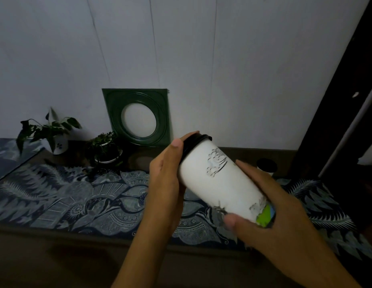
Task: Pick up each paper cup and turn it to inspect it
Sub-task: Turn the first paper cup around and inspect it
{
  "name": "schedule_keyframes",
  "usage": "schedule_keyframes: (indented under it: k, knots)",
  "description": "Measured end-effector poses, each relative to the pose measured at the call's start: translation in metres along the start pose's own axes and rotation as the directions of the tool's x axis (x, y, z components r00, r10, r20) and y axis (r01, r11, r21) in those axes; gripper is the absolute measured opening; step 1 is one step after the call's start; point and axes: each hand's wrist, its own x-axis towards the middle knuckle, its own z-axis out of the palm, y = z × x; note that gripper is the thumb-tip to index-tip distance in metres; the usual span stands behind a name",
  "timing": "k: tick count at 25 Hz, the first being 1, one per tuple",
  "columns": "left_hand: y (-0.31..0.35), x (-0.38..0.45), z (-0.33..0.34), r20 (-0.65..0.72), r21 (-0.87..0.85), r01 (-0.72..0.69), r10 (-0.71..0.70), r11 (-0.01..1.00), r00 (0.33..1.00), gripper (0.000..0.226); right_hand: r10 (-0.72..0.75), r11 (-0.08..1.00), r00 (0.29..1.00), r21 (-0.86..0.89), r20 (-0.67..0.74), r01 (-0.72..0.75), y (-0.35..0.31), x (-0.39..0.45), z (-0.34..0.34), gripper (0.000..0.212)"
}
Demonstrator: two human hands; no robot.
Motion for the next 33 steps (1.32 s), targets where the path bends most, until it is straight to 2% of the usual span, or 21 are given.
schedule_keyframes:
  k: [1, 2, 4, 5, 6, 7, 9, 10, 12, 13, 15, 17, 18, 20, 22, 24, 26, 27, 29, 31, 33]
  knots:
    - [0.0, 0.0, 0.0, 0.012, -0.008, -0.003, 0.003, 1.0, 1.0, 0.035, 0.149, 0.941, 0.987, 0.298, 0.053, -0.158, -0.005, 0.0, -0.001, 0.075]
    - [0.001, 0.0, 0.0, 0.02, -0.019, -0.001, 0.002, 1.0, 1.0, 0.035, 0.269, 0.779, 0.949, 0.541, 0.167, -0.316, -0.007, 0.0, -0.002, 0.074]
    - [0.0, 0.001, 0.0, 0.021, -0.034, 0.002, -0.002, 0.999, 1.0, 0.036, 0.359, 0.459, 0.844, 0.713, 0.397, -0.531, -0.009, -0.001, -0.004, 0.079]
    - [0.0, 0.001, 0.0, 0.013, -0.032, 0.003, -0.003, 0.999, 1.0, 0.036, 0.353, 0.422, 0.827, 0.715, 0.437, -0.558, -0.009, -0.001, -0.004, 0.082]
    - [0.0, 0.002, 0.0, 0.004, -0.026, 0.006, -0.006, 1.0, 1.0, 0.036, 0.346, 0.492, 0.847, 0.69, 0.404, -0.531, -0.01, 0.0, -0.006, 0.086]
    - [0.0, 0.002, 0.0, -0.001, -0.019, 0.01, -0.011, 1.0, 1.0, 0.037, 0.333, 0.673, 0.888, 0.58, 0.317, -0.459, -0.012, 0.001, -0.006, 0.089]
    - [-0.001, 0.003, 0.001, -0.007, 0.006, 0.023, -0.023, 1.0, 1.0, 0.039, 0.131, 0.991, 0.987, 0.003, 0.091, -0.131, -0.012, 0.001, -0.006, 0.088]
    - [-0.001, 0.003, 0.001, -0.01, 0.016, 0.03, -0.03, 0.999, 1.0, 0.039, -0.037, 0.954, 0.998, -0.296, 0.04, 0.048, -0.01, 0.001, -0.004, 0.087]
    - [-0.001, 0.004, 0.001, -0.009, 0.018, 0.032, -0.032, 0.999, 0.999, 0.039, -0.147, 0.881, 0.988, -0.449, 0.042, 0.15, -0.003, 0.0, -0.001, 0.088]
    - [-0.002, 0.005, 0.001, -0.003, 0.015, 0.025, -0.025, 1.0, 1.0, 0.039, -0.093, 0.919, 0.995, -0.38, 0.035, 0.1, -0.003, 0.0, 0.0, 0.088]
    - [-0.002, 0.005, -0.001, 0.02, -0.004, 0.011, -0.011, 1.0, 1.0, 0.038, 0.14, 0.984, 0.986, 0.103, 0.088, -0.148, -0.009, 0.003, -0.001, 0.081]
    - [-0.001, 0.005, -0.003, 0.036, -0.034, 0.01, -0.008, 0.999, 0.999, 0.036, 0.302, 0.695, 0.908, 0.585, 0.291, -0.419, -0.012, 0.005, -0.005, 0.073]
    - [-0.001, 0.006, -0.003, 0.037, -0.044, 0.008, -0.006, 0.999, 0.999, 0.036, 0.335, 0.545, 0.861, 0.667, 0.382, -0.508, -0.014, 0.005, -0.007, 0.071]
    - [-0.001, 0.006, -0.004, 0.024, -0.048, 0.001, 0.001, 0.999, 1.0, 0.036, 0.313, 0.46, 0.836, 0.698, 0.45, -0.548, -0.013, 0.008, -0.008, 0.071]
    - [0.0, 0.007, -0.003, 0.003, -0.023, 0.012, -0.012, 1.0, 1.0, 0.036, 0.295, 0.71, 0.901, 0.558, 0.318, -0.43, -0.014, 0.009, -0.004, 0.076]
    - [0.0, 0.008, -0.004, -0.009, 0.01, 0.026, -0.026, 1.0, 1.0, 0.034, 0.085, 0.996, 0.993, 0.005, 0.085, -0.085, -0.008, 0.008, -0.001, 0.081]
    - [-0.001, 0.009, -0.005, -0.006, 0.028, 0.03, -0.03, 0.999, 1.0, 0.032, -0.126, 0.939, 0.991, -0.316, 0.053, 0.136, -0.001, 0.008, 0.002, 0.085]
    - [-0.001, 0.01, -0.005, -0.001, 0.029, 0.028, -0.028, 0.999, 1.0, 0.031, -0.095, 0.957, 0.994, -0.27, 0.055, 0.106, -0.001, 0.008, 0.002, 0.084]
    - [-0.001, 0.011, -0.006, 0.011, 0.025, 0.023, -0.023, 0.999, 1.0, 0.034, 0.136, 0.968, 0.985, 0.196, 0.107, -0.155, -0.01, 0.012, 0.001, 0.078]
    - [-0.001, 0.012, -0.007, 0.017, 0.008, 0.019, -0.019, 1.0, 1.0, 0.036, 0.324, 0.666, 0.903, 0.609, 0.283, -0.43, -0.014, 0.014, -0.003, 0.07]
    - [-0.001, 0.015, -0.008, 0.017, -0.002, 0.014, -0.014, 1.0, 1.0, 0.036, 0.341, 0.515, 0.854, 0.683, 0.392, -0.519, -0.014, 0.016, -0.004, 0.065]
